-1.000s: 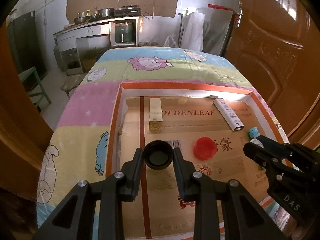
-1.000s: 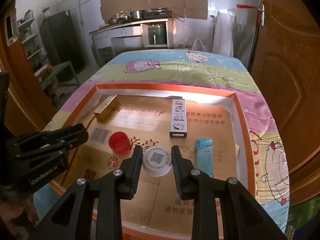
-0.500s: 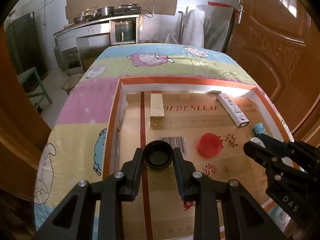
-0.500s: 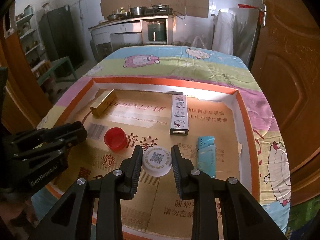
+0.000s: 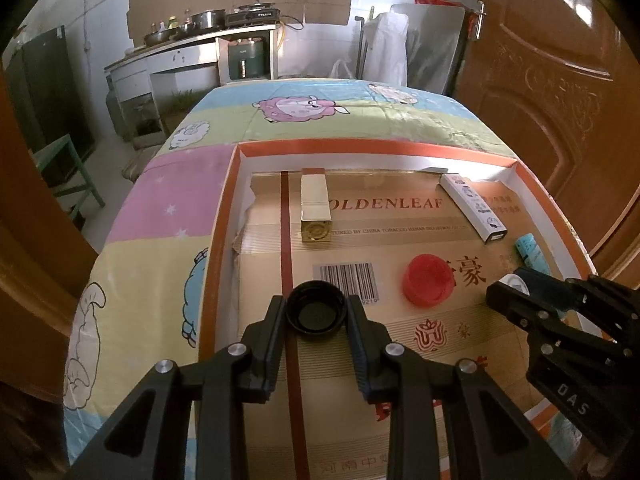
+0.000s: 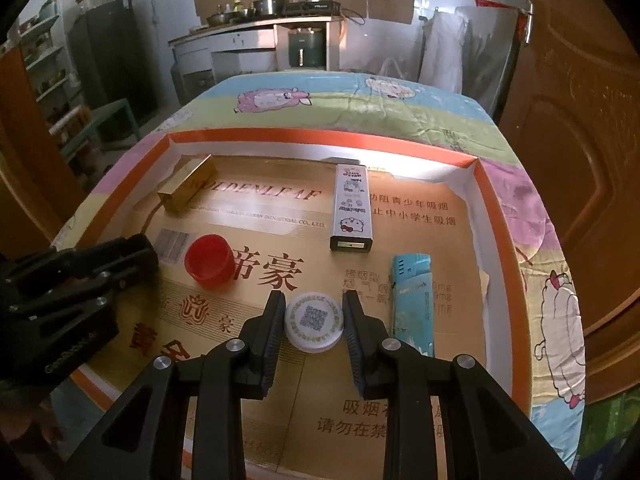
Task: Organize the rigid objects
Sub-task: 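Open the left tool to release the black cap while the right tool releases the white cap, then withdraw both open tools from the tray toward the orange and blue caps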
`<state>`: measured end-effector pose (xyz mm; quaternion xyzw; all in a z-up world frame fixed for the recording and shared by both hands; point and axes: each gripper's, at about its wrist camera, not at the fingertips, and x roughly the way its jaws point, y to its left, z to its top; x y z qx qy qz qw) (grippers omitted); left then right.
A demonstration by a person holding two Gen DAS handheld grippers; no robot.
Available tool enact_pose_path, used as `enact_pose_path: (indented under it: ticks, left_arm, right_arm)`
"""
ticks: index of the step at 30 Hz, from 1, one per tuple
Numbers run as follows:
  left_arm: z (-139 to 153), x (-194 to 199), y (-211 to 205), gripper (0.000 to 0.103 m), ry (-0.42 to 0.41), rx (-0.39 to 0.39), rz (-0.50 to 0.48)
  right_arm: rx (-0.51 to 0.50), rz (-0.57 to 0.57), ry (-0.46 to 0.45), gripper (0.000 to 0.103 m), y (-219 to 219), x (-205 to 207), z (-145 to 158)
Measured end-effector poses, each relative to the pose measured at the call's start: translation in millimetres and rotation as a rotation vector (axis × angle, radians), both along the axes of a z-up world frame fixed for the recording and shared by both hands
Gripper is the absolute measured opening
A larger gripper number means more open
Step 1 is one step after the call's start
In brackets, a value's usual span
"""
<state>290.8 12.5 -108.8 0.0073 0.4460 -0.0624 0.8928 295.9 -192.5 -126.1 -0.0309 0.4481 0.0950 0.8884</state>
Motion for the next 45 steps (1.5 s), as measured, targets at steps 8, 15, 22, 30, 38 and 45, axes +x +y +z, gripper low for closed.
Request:
enact_pose_path:
  ticks: [8,15,22,30,38,45]
  left_arm:
    - [0.3,0.4,-7.0,0.045,0.004,0.006,-0.024]
    - [0.5,-0.6,-6.4,0.047,-0.007,-0.009,-0.023]
    - [3.2,-3.4,-5.0,0.047,-0.013,-0.01,-0.027]
    - [6.7,-8.7,-4.1,0.047,-0.035,-0.005,-0.031]
    - [16.7,-19.6,-3.0,0.047,-0.066,-0.012,-0.034]
    - [26.3,-33.1,-1.6,0.047,-0.09,-0.029,-0.031]
  right_arm:
    - [0.0,0.0,0.0,0.031,1.2,-0.9,0.1]
    - [-0.004,0.009,-0.011,0.031,1.2,-3.8,-0.3]
    - [-0.02,0.012,-0.019,0.048,4.0,-8.6,-0.1]
    - [-0.013,0.011,-0.036,0.048,1.7,-16.7,1.9]
    - [0.004,0.009,-0.051,0.048,-1.0,-26.8,9.4]
    - [0.013,0.007,-0.066,0.048,-1.1,-37.0,16.9]
